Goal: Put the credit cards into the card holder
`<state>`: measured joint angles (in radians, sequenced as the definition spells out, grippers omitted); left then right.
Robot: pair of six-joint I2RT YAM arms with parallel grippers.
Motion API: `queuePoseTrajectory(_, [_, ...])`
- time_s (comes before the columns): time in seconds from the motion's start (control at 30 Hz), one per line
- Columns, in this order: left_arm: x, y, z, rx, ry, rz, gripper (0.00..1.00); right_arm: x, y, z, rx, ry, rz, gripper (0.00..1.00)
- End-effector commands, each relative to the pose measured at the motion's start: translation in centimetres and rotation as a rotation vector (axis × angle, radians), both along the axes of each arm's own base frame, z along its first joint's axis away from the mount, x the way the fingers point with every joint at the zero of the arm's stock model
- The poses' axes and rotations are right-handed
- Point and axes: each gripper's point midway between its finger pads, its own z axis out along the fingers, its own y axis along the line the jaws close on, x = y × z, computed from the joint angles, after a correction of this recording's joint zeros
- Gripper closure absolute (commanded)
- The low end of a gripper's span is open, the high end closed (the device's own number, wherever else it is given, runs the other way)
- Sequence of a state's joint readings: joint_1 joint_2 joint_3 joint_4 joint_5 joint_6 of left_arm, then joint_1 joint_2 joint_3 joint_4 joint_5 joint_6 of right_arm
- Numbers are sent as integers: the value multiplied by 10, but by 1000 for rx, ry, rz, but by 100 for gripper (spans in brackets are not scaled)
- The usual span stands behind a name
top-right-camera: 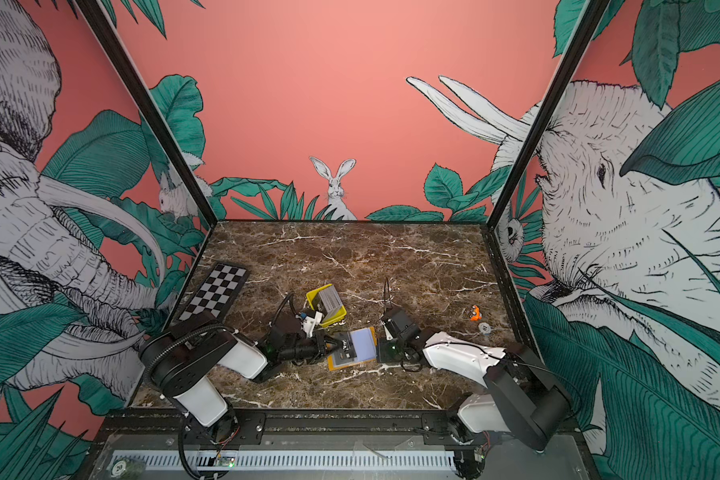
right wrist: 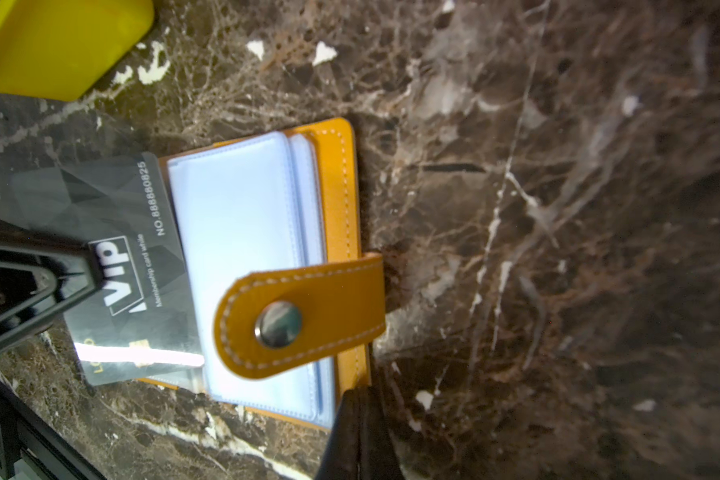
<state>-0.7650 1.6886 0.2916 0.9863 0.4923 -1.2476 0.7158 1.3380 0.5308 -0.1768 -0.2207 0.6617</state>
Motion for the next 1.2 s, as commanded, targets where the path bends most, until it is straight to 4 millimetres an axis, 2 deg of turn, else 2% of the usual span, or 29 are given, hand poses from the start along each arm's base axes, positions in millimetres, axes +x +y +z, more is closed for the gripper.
queuePoseTrajectory(0.0, [-3, -1, 2, -28, 22, 4, 100, -3, -2, -6, -38, 12, 15, 95])
queuePoseTrajectory(0.13, [-4, 2, -5, -12, 53, 25, 100, -3, -2, -6, -41, 10, 18, 96])
queuePoseTrajectory(0.77, [-7, -3, -7, -16, 81, -5, 100, -2, -2, -8, -49, 11, 21, 97])
queuePoseTrajectory(1.17, [-14, 12, -23, 41, 163, 55, 100, -1, -3, -9, -52, 7, 11, 97])
